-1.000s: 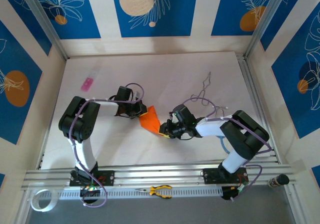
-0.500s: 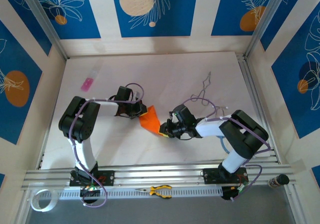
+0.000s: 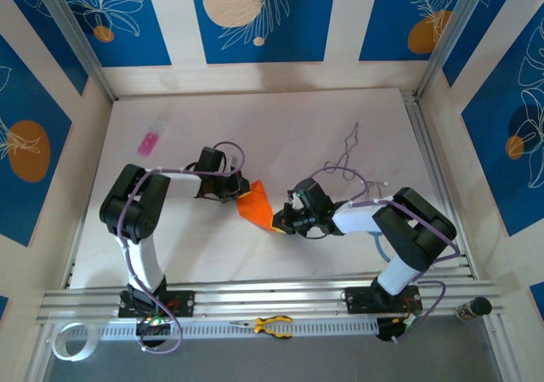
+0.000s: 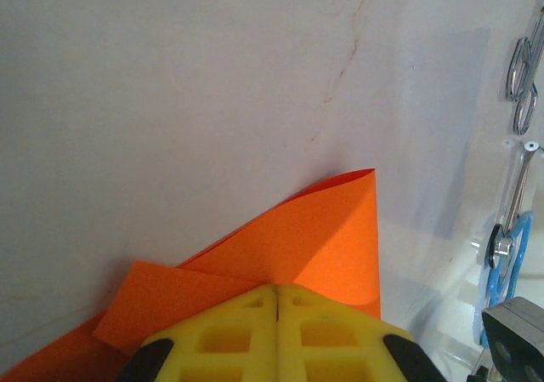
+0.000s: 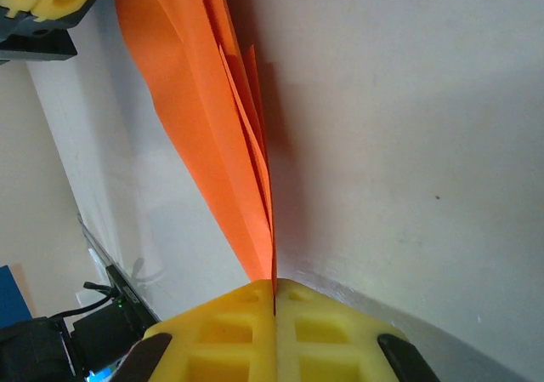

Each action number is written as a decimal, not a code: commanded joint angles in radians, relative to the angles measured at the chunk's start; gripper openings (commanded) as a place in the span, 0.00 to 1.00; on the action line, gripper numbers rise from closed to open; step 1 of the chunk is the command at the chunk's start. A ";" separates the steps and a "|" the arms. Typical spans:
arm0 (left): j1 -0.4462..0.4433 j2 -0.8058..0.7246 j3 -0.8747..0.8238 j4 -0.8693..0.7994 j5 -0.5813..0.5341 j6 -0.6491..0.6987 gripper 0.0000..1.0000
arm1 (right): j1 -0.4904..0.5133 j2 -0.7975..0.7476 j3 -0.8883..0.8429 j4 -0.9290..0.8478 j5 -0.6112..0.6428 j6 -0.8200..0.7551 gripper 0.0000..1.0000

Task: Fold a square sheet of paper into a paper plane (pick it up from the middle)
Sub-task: Turn over the paper at the center of the table.

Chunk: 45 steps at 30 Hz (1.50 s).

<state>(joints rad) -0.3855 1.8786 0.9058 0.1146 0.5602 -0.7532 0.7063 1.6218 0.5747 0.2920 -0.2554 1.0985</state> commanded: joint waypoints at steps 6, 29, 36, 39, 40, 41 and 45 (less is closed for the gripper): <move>0.004 -0.061 -0.009 -0.104 -0.038 0.021 0.22 | -0.001 0.004 -0.011 -0.002 -0.018 -0.021 0.02; 0.004 -0.403 -0.114 -0.176 -0.291 0.068 0.51 | -0.001 -0.051 0.024 -0.133 0.067 -0.078 0.00; 0.005 -0.494 -0.160 -0.168 -0.342 0.068 0.51 | -0.010 -0.134 0.048 -0.245 0.153 -0.144 0.00; 0.006 -0.546 -0.184 -0.170 -0.386 0.063 0.50 | -0.017 -0.169 0.056 -0.285 0.183 -0.172 0.00; 0.005 -0.572 -0.197 -0.169 -0.416 0.056 0.48 | -0.020 -0.182 0.060 -0.298 0.192 -0.181 0.00; 0.005 -0.599 -0.211 -0.163 -0.441 0.047 0.48 | -0.022 -0.194 0.066 -0.318 0.202 -0.193 0.00; 0.005 -0.700 -0.254 -0.158 -0.508 0.041 0.47 | -0.022 -0.265 0.103 -0.423 0.268 -0.267 0.00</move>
<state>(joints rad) -0.3855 1.2320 0.6754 -0.0608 0.1329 -0.7017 0.6868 1.4082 0.6350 -0.0284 -0.0532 0.9070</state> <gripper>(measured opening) 0.473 0.056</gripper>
